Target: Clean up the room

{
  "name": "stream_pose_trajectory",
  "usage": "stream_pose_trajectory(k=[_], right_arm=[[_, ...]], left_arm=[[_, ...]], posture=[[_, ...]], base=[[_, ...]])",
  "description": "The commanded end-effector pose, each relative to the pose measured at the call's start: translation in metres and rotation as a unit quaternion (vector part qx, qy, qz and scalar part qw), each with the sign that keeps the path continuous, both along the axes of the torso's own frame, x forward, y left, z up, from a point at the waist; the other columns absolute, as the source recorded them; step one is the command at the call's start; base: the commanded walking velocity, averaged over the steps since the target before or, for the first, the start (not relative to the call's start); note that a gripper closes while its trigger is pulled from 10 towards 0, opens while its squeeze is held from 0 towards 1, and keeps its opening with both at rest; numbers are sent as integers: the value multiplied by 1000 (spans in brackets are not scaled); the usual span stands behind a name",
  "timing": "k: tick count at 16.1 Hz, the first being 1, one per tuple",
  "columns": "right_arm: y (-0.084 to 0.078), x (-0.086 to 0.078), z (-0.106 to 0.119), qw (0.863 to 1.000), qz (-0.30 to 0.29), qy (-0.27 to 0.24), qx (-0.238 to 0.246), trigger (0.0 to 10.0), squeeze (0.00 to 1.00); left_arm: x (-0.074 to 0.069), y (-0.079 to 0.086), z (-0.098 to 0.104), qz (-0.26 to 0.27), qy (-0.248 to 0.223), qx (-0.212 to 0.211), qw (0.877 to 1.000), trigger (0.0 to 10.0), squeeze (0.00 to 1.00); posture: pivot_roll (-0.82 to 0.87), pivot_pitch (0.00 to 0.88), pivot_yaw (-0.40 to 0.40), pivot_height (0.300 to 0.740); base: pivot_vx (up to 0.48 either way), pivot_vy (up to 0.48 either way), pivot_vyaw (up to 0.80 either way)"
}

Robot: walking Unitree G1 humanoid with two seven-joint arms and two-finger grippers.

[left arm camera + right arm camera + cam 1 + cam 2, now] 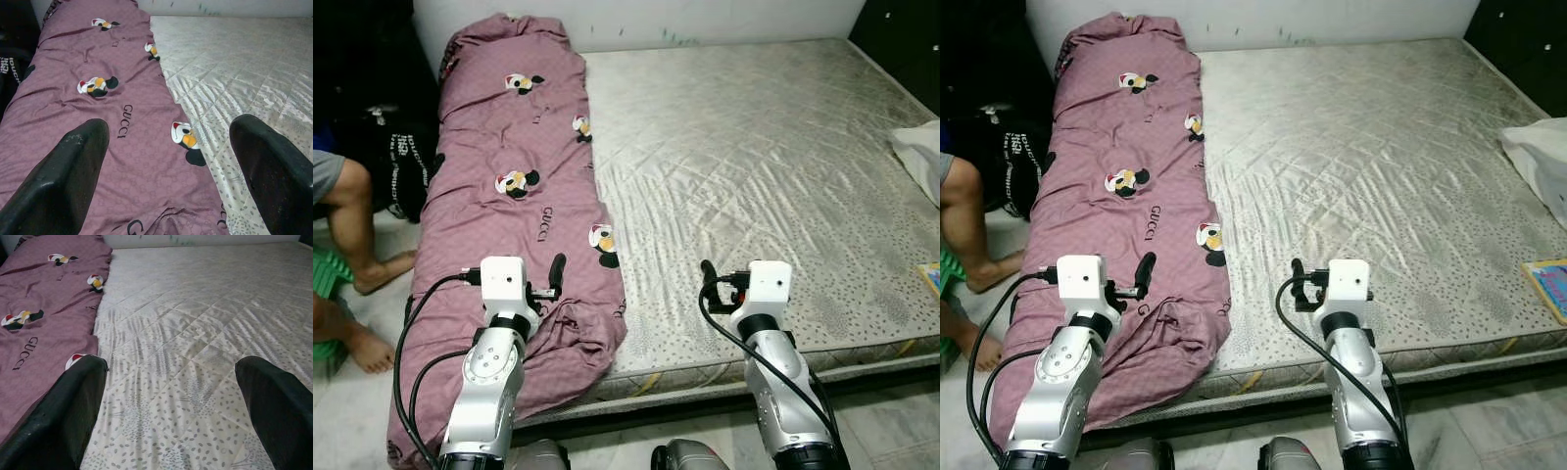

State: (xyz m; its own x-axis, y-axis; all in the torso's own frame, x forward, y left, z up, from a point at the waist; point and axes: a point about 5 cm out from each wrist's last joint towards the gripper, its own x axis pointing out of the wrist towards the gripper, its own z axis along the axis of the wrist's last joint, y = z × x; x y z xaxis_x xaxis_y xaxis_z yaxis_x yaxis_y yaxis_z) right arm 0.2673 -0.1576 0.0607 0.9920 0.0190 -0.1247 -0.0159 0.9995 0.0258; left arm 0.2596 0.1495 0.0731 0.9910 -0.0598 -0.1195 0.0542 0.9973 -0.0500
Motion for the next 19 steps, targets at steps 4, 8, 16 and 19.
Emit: stream_pose_trajectory(k=[4,8,16,19], right_arm=[[0,-1,3,1000,6,-2,0,10000,0],[0,0,2,1000,9,2,0,10000,0],[3,2,3,1000,11,-1,0,10000,0],[3,3,3,1000,11,-2,1,10000,0]], left_arm=[[-1,1,3,5,1,2,1000,10000,0],[1,2,2,9,9,-7,1000,10000,0],[2,2,3,6,5,0,1000,10000,0],[3,2,4,11,0,3,1000,10000,0]], posture=[[-6,123,9,740],[-3,119,6,740],[1,111,9,740],[0,113,10,740]], base=[[0,0,0],[0,311,0],[0,406,0],[0,0,0]])
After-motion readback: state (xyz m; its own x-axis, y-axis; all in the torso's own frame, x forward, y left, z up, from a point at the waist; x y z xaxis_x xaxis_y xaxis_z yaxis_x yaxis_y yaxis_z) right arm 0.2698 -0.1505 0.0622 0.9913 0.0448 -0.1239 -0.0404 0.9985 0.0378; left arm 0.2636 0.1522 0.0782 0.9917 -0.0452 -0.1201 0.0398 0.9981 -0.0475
